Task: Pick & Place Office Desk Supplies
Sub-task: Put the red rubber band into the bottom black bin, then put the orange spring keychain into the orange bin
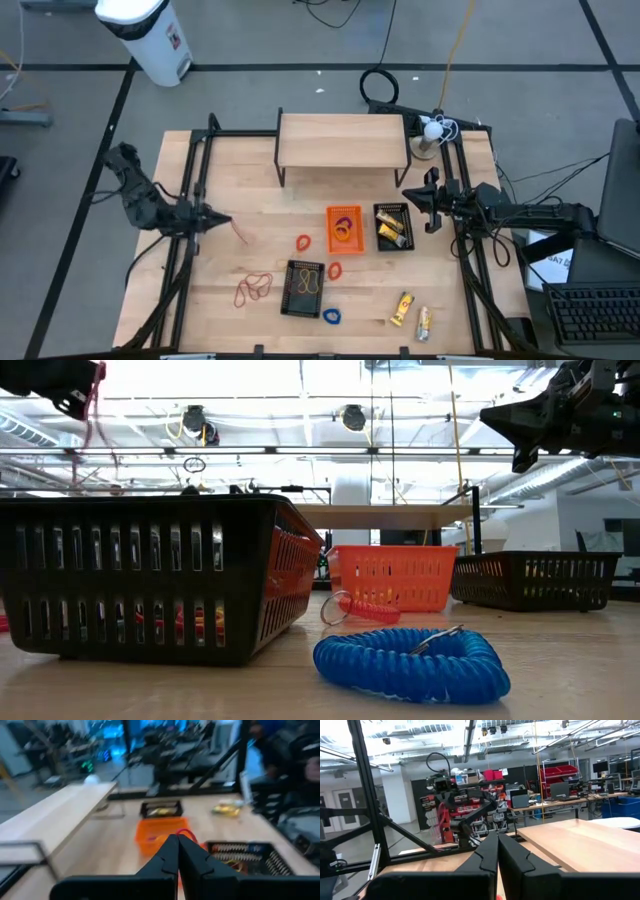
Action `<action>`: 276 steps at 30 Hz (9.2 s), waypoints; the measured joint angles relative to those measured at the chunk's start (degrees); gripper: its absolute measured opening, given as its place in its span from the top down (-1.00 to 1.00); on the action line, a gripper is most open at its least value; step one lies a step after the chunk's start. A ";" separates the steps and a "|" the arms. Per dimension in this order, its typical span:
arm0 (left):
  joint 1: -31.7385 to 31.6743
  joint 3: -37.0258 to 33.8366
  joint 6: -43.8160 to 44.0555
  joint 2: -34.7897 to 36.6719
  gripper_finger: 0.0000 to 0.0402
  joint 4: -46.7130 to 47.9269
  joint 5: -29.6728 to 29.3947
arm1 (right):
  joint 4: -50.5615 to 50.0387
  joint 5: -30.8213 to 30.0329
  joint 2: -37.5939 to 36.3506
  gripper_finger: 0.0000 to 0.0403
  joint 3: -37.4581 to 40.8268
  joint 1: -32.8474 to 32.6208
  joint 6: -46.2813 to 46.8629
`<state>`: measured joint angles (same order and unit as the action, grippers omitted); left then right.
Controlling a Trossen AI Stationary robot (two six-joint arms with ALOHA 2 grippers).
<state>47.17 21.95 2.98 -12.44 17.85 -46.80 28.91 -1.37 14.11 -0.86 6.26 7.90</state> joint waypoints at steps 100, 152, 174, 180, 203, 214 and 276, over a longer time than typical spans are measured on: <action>-44.49 14.15 -3.34 -26.07 0.99 -5.52 35.20 | -0.48 0.24 0.02 1.00 -0.02 0.02 0.32; -48.80 -15.47 3.82 6.13 0.99 -15.61 41.78 | -0.48 1.44 0.00 1.00 -0.02 0.02 -0.70; -43.44 9.20 8.30 -57.31 0.87 -13.69 41.65 | -0.71 -0.09 0.00 1.00 0.00 0.02 -0.02; -42.37 18.40 0.70 -69.97 0.48 -12.11 41.87 | -0.93 -0.04 0.04 1.00 -0.01 0.02 -0.02; -44.00 28.36 -2.48 -88.31 -0.13 -7.22 43.37 | -0.90 0.02 0.05 1.00 -0.01 0.02 -0.02; -46.18 28.51 -2.91 -91.12 -0.05 -7.89 46.76 | -0.90 0.01 0.04 1.00 -0.02 0.02 -0.06; -38.46 -14.58 -4.87 4.61 0.98 -22.58 40.30 | -0.87 0.13 0.68 1.00 0.00 0.00 0.29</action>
<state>8.71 7.37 -1.88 -7.82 -4.72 -6.50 28.03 -1.23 14.79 -0.86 6.26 8.19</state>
